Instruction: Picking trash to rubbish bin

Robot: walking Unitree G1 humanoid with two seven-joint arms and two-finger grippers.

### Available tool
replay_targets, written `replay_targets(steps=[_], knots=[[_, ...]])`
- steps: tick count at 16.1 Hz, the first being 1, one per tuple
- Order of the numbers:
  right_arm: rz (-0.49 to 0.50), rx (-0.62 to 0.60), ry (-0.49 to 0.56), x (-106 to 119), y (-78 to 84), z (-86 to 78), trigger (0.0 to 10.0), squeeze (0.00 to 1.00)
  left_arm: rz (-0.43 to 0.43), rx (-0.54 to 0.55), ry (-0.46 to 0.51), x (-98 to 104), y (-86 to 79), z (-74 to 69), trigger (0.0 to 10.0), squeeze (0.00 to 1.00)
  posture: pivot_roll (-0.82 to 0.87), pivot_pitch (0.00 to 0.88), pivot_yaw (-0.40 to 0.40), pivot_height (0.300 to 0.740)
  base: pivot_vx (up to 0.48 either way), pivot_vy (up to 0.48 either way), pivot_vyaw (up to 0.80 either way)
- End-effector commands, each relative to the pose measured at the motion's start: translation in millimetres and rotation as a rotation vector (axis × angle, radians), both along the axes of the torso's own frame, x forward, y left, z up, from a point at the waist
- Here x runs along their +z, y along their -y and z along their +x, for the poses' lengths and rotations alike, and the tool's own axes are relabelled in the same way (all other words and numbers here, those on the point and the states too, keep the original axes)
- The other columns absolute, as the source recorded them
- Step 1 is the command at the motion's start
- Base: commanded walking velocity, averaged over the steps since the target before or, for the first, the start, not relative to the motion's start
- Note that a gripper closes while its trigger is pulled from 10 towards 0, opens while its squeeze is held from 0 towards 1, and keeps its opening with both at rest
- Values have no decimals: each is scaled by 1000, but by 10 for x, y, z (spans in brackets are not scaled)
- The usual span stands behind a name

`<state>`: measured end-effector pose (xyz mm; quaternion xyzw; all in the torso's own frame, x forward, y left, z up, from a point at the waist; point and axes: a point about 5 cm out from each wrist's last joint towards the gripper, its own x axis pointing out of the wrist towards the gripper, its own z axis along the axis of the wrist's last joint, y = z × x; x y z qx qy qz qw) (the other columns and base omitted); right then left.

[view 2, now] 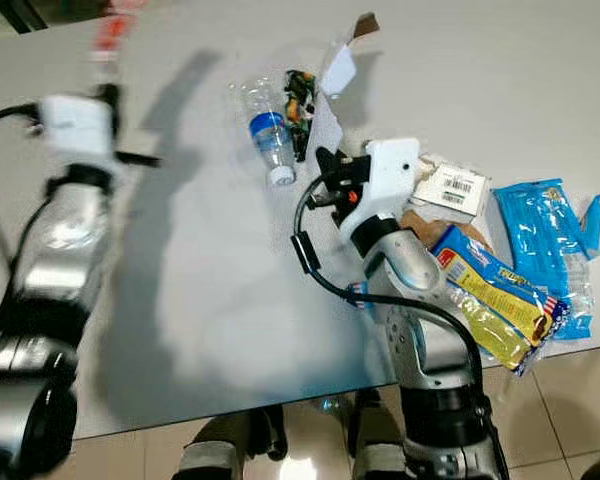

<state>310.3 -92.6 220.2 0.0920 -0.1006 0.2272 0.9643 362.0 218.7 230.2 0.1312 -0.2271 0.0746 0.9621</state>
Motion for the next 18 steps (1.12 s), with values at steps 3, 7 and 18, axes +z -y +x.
replay_targets(steps=[3, 7, 18], knots=[[-8, 40, 23, 7, -64, 40, 10000, 0, -68, 59, -35, -126, -59, -297, 0, 0, -38, 183, 71, 740, 0, 0, 0], [-5, 70, 29, -16, -121, 74, 10000, 0, -167, 61, -138, -307, 130, -688, 0, 0, -13, 155, 51, 740, 0, 0, 0], [-20, 61, -3, -179, -92, -10, 10000, 0, -202, 5, -269, -424, 378, -905, 0, 0, -25, 132, 44, 740, -26, 0, 0]])
